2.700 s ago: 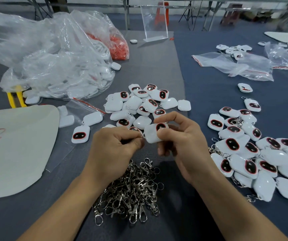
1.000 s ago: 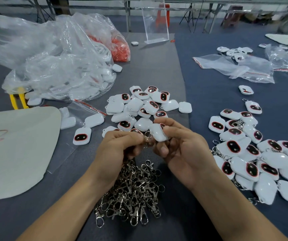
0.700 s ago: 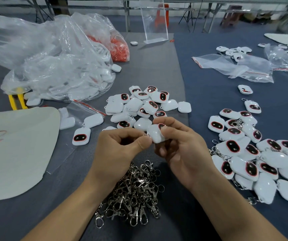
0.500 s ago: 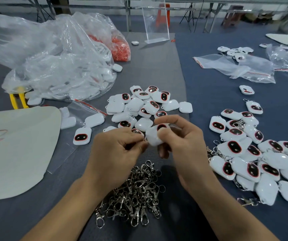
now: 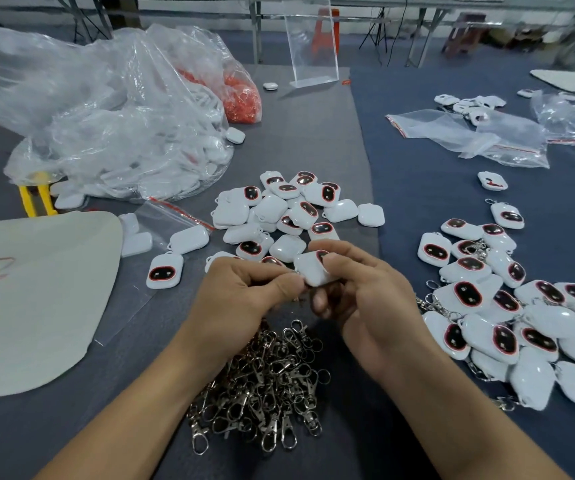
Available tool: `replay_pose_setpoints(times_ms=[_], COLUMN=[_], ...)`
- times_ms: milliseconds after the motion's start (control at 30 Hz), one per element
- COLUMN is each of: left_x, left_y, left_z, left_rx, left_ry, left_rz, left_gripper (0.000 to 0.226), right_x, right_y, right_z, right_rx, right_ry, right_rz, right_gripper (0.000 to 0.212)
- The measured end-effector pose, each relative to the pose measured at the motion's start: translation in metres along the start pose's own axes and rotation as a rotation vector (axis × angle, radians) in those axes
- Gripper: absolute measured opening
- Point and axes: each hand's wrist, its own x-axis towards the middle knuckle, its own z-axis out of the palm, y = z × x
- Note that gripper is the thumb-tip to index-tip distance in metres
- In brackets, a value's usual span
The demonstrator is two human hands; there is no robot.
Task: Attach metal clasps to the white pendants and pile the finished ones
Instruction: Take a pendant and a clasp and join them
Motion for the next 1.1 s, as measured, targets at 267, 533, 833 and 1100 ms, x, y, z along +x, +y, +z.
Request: replay_pose_setpoints(times_ms=[267, 533, 833, 1100], left_x=[-0.004, -0.003, -0.012, -0.009], left_y=[0.001, -0.004, 0.008, 0.009], left_z=[0.0, -0.003, -0.002, -0.002], left_rx=[1.031, 0.901, 0.803, 0.76], left_ry=[0.081, 0.193, -0.061, -0.255], left_rz=[0.581, 0.422, 0.187, 0.162], left_gripper=[0.018, 0.01, 0.016, 0.034], right_x=[-0.018, 0.004, 0.002, 0.029], right_y=[0.018, -0.017, -0.048, -0.001], right_z=[0.011, -0.015, -0.047, -0.009], right_rx=[-0.816, -0.767, -1.799, -1.631], right_ry=[0.088, 0.351, 0.589, -0.019], right_rz=[-0.67, -0.494, -0.43, -0.507], right_gripper=[0.021, 0.023, 0.012, 0.061])
